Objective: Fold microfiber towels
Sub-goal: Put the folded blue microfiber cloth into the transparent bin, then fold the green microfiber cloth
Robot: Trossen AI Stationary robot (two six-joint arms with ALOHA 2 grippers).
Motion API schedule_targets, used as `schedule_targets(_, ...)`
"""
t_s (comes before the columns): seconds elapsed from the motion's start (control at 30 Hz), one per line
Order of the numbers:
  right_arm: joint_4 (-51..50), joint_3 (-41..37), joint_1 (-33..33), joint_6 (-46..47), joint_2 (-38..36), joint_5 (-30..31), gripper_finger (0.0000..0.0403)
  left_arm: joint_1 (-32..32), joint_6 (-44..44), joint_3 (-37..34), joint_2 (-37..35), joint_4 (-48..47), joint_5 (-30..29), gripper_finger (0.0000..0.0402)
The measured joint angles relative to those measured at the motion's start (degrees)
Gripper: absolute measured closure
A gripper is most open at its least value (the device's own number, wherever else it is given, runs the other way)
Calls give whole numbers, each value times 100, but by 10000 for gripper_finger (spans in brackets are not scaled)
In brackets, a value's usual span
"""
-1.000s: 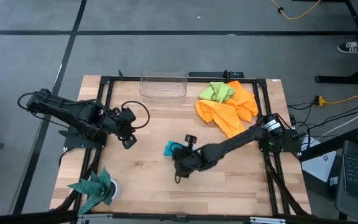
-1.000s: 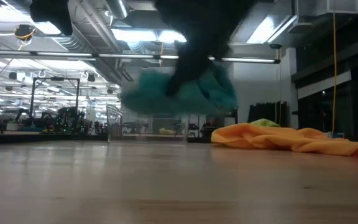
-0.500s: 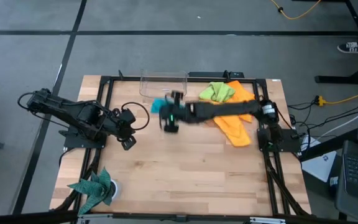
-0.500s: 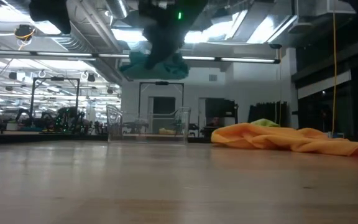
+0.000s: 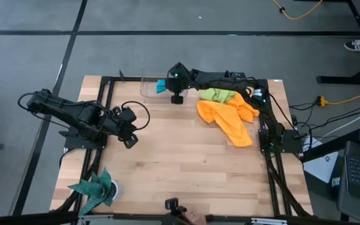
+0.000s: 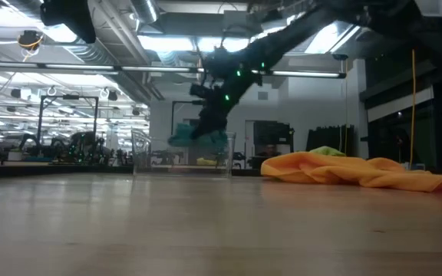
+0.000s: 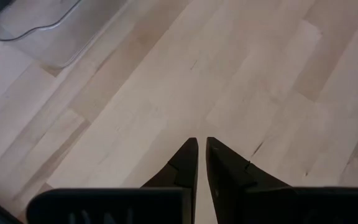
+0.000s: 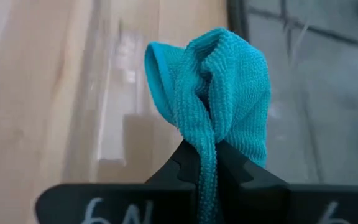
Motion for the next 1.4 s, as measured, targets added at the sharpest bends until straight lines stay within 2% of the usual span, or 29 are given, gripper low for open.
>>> schedule_targets(0.23, 67, 62, -237, -409, 196, -603, 385, -1, -2, 0, 0, 25, -7, 376)
schedule_targets(0.3, 229, 96, -249, -425, 195, -619, 383, -1, -3, 0, 0, 62, -7, 376)
schedule_targets(0.67, 277, 103, -250, -417, 187, -600, 242, -1, -63, 0, 0, 216, -5, 376)
schedule_targets(0.8, 225, 103, -248, -417, 187, -600, 219, -1, -146, 0, 0, 216, -5, 376)
schedule_targets(0.97, 104, 162, -168, -391, 174, -596, 214, -1, -149, 0, 0, 214, -5, 376)
schedule_targets(1.1, -346, 795, -124, -209, 169, -536, 217, -1, -149, 0, 0, 214, -3, 376)
schedule_targets(1.4, -1848, 2754, -145, 1119, 141, -97, 228, -1, -149, 0, 0, 212, -3, 376)
